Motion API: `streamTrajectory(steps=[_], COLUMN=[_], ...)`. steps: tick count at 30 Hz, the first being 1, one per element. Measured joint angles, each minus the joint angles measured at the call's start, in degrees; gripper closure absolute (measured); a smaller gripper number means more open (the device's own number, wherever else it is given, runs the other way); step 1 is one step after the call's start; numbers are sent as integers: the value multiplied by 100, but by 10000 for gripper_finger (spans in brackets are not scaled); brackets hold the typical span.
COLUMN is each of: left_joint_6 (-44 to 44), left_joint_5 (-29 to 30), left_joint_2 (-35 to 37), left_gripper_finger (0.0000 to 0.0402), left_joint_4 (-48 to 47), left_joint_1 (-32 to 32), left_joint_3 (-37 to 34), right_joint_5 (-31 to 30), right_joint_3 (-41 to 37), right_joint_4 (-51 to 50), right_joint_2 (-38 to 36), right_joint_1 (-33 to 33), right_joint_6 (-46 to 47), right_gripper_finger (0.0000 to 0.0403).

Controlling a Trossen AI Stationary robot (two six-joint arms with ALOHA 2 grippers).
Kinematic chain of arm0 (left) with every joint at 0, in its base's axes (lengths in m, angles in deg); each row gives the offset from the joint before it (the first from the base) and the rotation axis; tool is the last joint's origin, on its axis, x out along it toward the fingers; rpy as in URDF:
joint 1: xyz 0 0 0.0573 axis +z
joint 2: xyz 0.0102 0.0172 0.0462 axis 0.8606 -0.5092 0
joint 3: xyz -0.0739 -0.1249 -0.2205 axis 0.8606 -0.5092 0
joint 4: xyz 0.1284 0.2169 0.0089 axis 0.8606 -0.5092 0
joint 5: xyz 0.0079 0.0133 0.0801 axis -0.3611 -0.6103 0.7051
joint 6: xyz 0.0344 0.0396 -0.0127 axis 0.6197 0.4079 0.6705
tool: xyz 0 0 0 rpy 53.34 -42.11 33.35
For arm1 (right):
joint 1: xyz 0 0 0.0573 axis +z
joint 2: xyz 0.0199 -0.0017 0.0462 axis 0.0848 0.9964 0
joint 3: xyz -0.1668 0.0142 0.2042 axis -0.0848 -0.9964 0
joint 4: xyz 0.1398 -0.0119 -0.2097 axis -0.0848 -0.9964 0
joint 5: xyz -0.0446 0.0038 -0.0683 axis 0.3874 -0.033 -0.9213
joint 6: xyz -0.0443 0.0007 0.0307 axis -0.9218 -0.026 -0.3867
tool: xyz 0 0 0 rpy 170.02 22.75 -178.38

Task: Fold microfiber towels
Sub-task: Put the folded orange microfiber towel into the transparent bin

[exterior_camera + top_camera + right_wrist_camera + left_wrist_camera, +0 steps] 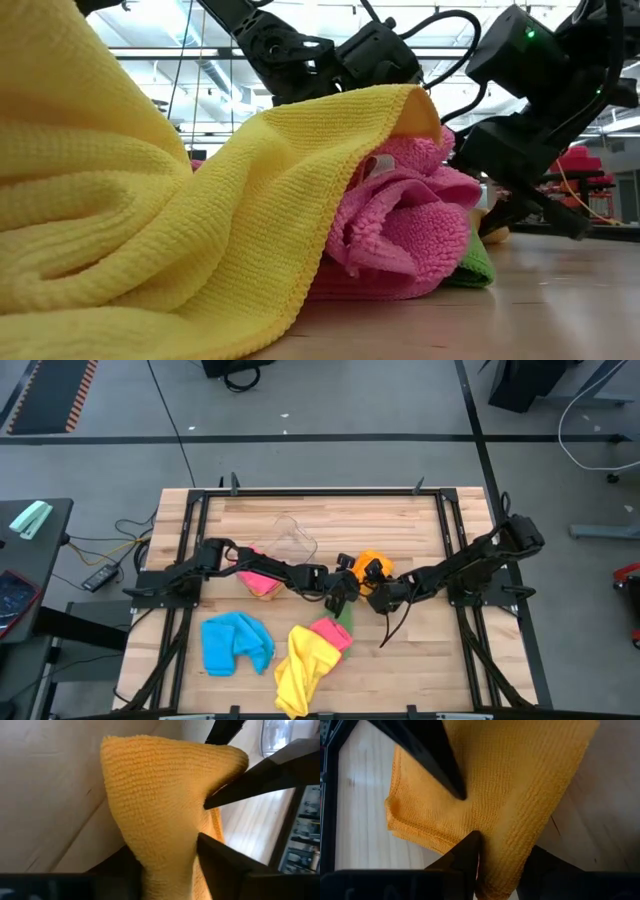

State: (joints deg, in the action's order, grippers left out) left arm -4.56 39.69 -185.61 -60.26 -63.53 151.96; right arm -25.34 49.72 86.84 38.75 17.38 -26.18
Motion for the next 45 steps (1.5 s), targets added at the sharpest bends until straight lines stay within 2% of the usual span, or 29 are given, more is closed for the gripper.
streamTrajectory(steps=[7,9,14,17,20,27,29,33,39,42,45], left_joint_6=[202,280,324,335,370,450,448,333,-195,-353,-448], left_joint_5=[545,603,918,1198,1235,1242,1240,1255,1028,725,728], left_joint_2=[20,48,101,118,179,438,495,549,549,549,497], left_gripper_finger=[281,277,262,243,218,153,138,114,102,107,115], left_joint_4=[-1,-26,-25,-13,58,729,1204,1713,1945,1945,1973], left_joint_1=[-195,-266,-428,-490,-551,-620,-616,-614,-550,-501,-462], left_joint_3=[-4,-11,-15,-16,-24,-18,-2,46,70,69,79], right_joint_5=[123,159,204,205,354,772,803,896,872,799,794], right_joint_3=[-9,-9,76,161,183,185,185,188,194,194,194], right_joint_4=[27,23,-439,-961,-1444,-2329,-2542,-2603,-2308,-2160,-2097], right_joint_2=[17,8,-365,-778,-1221,-2256,-2519,-2872,-3025,-2986,-2994], right_joint_1=[-7,0,128,189,191,198,198,232,420,469,530], right_joint_6=[477,749,1493,2064,2716,4244,4637,5156,5389,5484,5533], right_gripper_finger=[337,355,361,362,362,363,363,363,363,363,363])
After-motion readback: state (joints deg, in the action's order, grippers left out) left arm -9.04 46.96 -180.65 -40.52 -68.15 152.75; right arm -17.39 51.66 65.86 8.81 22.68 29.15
